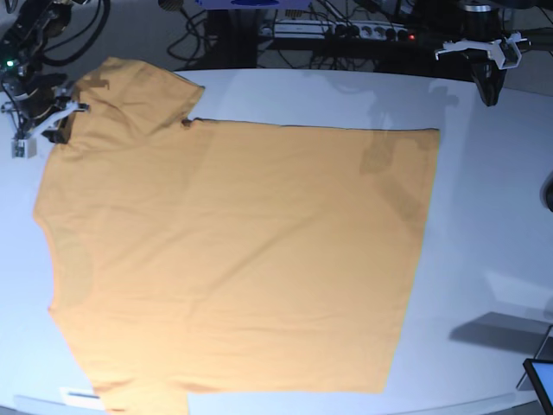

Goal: Fold the T-shirt properly
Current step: 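Lower the right gripper and pinch the shirt edge beside the sleeve, then lower the left gripper onto the shirt's opposite corner and pinch it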

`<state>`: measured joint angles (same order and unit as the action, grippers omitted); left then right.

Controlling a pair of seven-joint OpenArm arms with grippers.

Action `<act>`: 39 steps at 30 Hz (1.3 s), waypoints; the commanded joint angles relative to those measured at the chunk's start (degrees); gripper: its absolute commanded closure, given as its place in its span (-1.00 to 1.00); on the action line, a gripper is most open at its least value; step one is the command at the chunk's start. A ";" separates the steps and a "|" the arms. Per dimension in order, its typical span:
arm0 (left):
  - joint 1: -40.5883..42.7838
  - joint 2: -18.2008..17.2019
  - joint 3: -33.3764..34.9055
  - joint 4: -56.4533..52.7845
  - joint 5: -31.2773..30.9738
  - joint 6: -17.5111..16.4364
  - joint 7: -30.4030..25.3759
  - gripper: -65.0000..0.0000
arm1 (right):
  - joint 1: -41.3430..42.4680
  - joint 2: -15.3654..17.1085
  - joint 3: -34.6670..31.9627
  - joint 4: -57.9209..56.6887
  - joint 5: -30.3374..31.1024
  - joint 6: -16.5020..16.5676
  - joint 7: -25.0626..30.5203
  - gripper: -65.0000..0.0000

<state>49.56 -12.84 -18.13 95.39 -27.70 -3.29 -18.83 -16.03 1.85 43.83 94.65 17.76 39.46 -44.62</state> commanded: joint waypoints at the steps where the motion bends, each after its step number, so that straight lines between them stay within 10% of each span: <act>1: 0.59 -0.48 -0.64 0.74 -0.30 0.26 -1.52 0.88 | -0.10 0.31 -0.01 0.43 -0.40 0.54 -1.31 1.00; 13: -1.87 -0.74 -0.64 -3.66 -0.38 0.26 -1.43 0.87 | -0.10 0.31 -0.10 0.43 -0.40 0.54 -1.31 0.99; 21: -5.03 -1.09 -0.64 -6.47 -0.65 -0.01 2.17 0.44 | -0.10 0.39 -0.10 0.43 -0.40 0.54 -1.31 0.99; 29: -8.81 -0.83 -0.64 -5.77 -10.05 -12.84 11.31 0.42 | -0.10 0.39 -0.10 0.43 -0.40 0.54 -1.31 0.99; 39: -8.37 -1.80 -0.55 -5.86 -21.13 -20.40 17.56 0.42 | -0.19 0.39 -0.19 0.43 -0.40 0.54 -1.31 0.99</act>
<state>40.49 -14.04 -18.35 88.75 -48.27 -22.98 -0.21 -16.05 1.87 43.72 94.65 17.89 39.64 -44.69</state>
